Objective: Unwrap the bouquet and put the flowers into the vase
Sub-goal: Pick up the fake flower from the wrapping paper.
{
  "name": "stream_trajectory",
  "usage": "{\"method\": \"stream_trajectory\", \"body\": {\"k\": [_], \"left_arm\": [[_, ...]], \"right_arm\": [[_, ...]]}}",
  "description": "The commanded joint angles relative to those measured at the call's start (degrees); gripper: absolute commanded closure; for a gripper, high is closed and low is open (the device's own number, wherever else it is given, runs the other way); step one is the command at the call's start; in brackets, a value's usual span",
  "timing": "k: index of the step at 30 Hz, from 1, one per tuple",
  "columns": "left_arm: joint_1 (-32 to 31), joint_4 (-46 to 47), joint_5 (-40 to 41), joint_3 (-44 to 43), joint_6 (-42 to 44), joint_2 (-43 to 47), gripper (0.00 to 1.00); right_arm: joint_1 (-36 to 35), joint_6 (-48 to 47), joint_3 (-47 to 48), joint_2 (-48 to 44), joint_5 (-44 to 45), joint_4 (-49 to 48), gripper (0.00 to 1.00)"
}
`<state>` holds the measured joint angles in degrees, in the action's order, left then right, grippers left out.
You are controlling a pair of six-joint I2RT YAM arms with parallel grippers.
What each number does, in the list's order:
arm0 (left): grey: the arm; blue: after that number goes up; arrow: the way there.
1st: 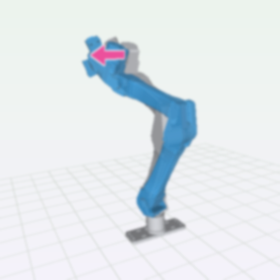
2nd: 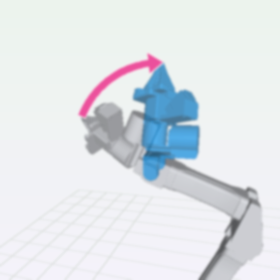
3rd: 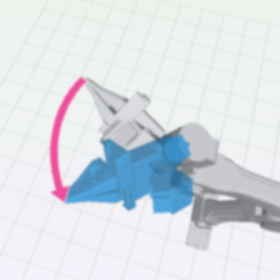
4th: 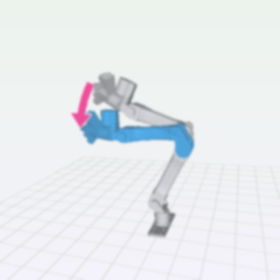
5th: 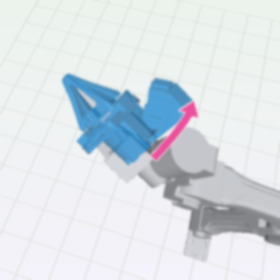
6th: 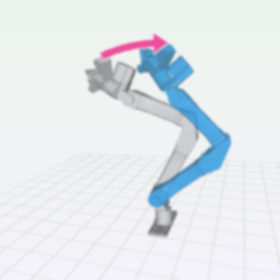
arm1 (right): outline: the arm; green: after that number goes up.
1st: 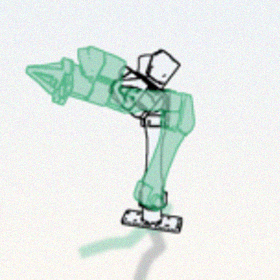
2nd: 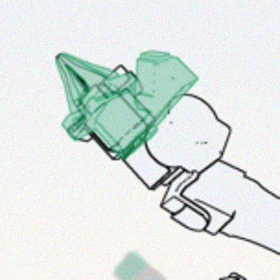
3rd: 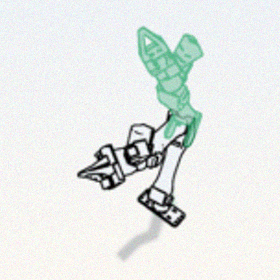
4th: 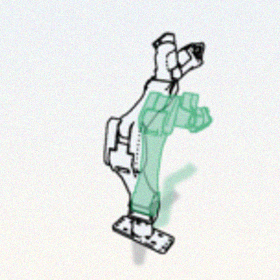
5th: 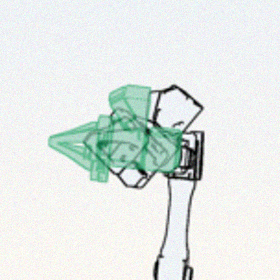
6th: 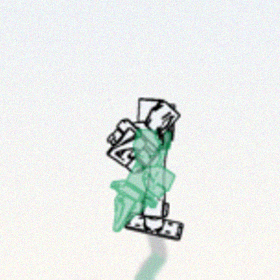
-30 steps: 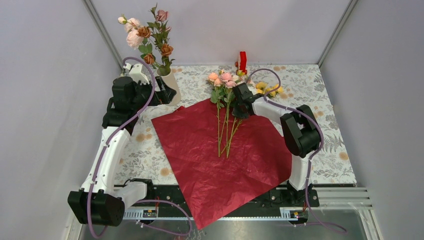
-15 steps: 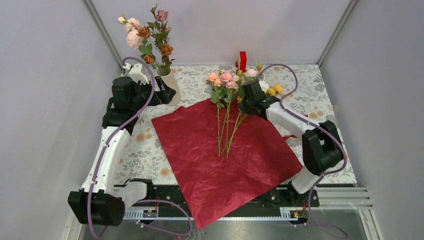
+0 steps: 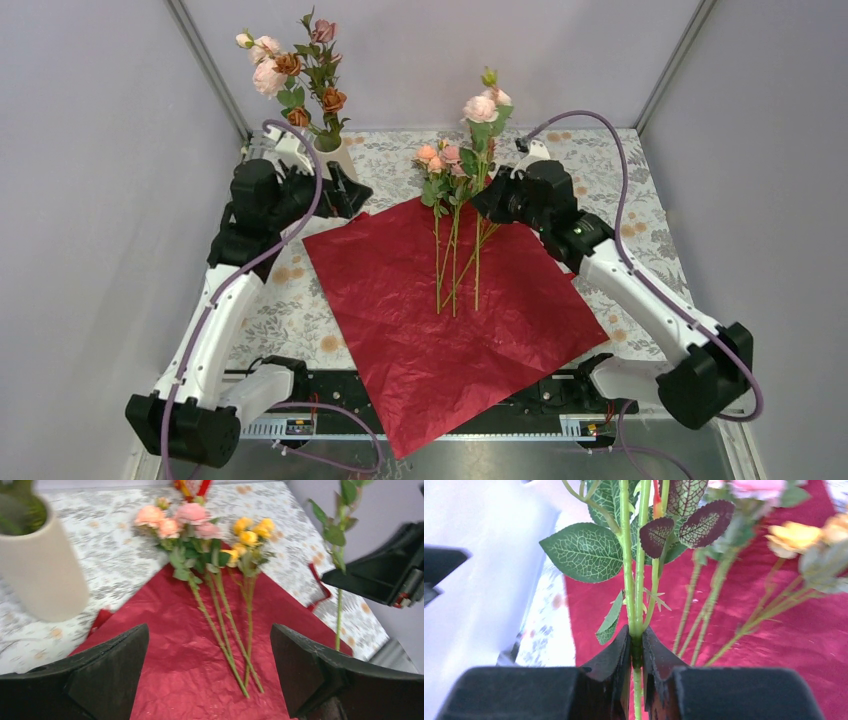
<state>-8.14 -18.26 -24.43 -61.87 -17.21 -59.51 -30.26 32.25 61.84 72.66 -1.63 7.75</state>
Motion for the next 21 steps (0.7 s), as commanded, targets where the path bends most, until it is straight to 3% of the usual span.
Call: {"method": "stream_trajectory", "body": {"k": [1,6,12,18,21], "left_arm": [[-5.3,5.8,-6.0,0.6,-0.1,4.5,0.02],[-12.1,20.5,-16.5,6.0,-12.8,6.8,0.01],[-19.0,45.5,-24.3,11.3,-28.4,5.5,0.01],[-22.1,55.7,-24.9,13.2,-34.6,4.3,0.01],[-22.3,65.8,-24.2,15.4,-41.3,4.2,0.07]], "right_arm": [[-3.2,-6.4,0.6,-5.4,-14.0,-4.4,1.0],[-7.3,-6.3,2.3,-6.9,-26.3,-7.1,1.0],[-13.1,-6.3,5.3,-7.0,-32.4,-10.1,1.0],[-15.5,-4.3,5.5,-8.0,-35.5,-13.7,1.0],[-15.7,-4.0,5.7,-8.3,-36.3,-14.0,1.0]]}}
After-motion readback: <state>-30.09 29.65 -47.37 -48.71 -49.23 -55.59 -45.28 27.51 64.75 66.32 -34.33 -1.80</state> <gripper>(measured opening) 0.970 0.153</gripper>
